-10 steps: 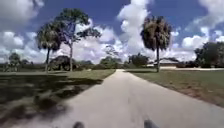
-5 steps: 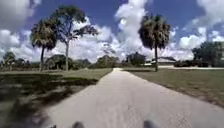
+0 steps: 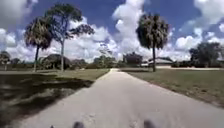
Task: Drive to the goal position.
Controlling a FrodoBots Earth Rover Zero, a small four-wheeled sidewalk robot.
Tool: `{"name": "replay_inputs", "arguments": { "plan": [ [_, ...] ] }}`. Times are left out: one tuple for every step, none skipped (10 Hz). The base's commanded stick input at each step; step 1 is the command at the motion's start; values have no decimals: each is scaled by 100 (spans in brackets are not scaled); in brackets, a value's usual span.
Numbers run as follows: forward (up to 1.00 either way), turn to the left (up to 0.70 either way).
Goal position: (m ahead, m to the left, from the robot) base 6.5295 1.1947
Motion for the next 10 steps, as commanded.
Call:
{"name": "replay_inputs", "arguments": {
  "plan": [
    [70,0],
    [70,0],
    [70,0],
    [70,0],
    [70,0],
    [70,0],
    [70,0],
    [70,0],
    [70,0],
    [70,0]
  ]
}}
